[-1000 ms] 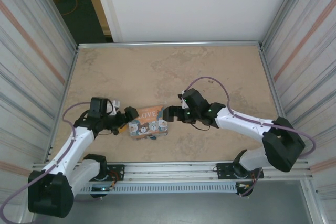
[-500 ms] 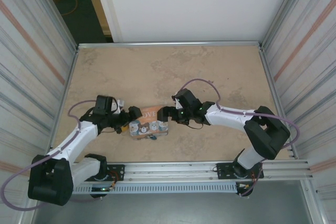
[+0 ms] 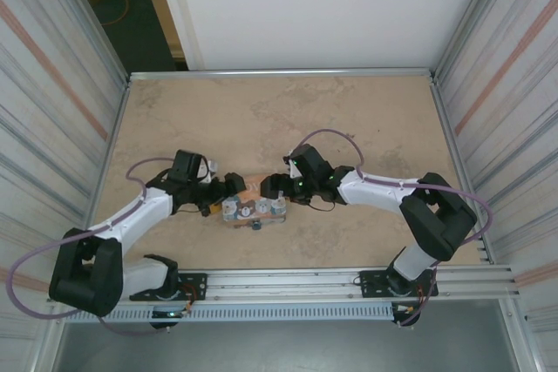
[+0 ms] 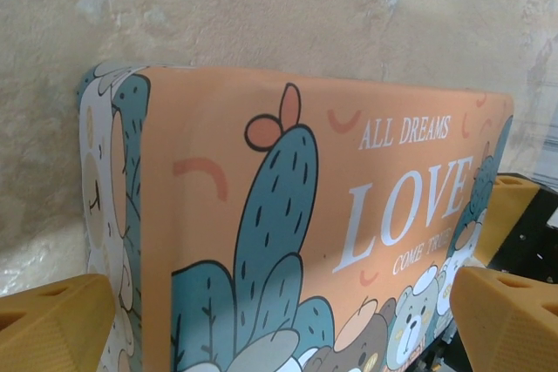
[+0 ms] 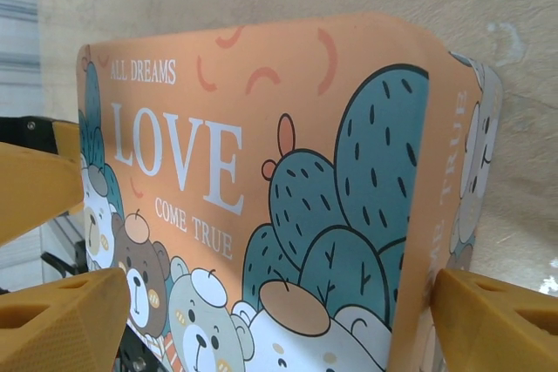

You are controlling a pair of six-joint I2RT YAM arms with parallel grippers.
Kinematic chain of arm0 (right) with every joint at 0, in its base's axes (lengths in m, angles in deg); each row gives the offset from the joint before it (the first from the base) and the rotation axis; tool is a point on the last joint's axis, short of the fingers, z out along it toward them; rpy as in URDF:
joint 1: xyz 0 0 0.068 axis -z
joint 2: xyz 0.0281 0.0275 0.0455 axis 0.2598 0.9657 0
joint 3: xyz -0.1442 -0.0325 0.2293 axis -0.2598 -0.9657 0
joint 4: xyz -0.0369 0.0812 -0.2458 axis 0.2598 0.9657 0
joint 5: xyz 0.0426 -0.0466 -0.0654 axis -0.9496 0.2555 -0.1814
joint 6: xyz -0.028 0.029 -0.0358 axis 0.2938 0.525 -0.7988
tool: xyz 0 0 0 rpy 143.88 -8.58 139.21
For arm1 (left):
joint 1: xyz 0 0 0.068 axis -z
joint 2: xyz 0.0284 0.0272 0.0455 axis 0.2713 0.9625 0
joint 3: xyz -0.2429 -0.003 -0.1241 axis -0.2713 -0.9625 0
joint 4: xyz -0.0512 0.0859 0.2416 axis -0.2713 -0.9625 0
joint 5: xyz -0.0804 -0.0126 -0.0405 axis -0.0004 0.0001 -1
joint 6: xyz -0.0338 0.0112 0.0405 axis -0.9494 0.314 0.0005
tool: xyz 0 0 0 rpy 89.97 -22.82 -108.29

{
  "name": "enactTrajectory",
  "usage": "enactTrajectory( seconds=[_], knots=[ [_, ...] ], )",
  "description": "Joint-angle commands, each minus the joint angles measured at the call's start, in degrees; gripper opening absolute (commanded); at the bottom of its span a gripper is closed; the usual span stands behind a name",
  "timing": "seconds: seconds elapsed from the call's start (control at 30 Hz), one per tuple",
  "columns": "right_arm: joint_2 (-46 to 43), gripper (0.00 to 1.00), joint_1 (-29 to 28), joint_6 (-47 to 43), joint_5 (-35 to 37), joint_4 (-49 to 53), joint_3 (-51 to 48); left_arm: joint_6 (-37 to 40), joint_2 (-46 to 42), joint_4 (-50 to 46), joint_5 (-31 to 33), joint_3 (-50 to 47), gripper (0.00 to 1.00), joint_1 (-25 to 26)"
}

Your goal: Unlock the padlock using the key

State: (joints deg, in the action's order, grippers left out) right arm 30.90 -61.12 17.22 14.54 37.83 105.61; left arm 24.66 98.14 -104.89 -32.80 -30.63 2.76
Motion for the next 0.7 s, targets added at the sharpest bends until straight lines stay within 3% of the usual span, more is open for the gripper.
enactTrajectory(
  seconds=[0.0,0.67],
  knots=[
    [-1.2,0.85,0.2,1.1,-2.5,-1.3,0.2,-0.7,2.5,4.2,-1.6,3.6,0.99,2.0],
    [-11.3,0.78,7.3,1.4,1.6,0.1,-5.8,1.0,23.7,7.5,-3.9,22.9,0.99,6.4]
  ],
)
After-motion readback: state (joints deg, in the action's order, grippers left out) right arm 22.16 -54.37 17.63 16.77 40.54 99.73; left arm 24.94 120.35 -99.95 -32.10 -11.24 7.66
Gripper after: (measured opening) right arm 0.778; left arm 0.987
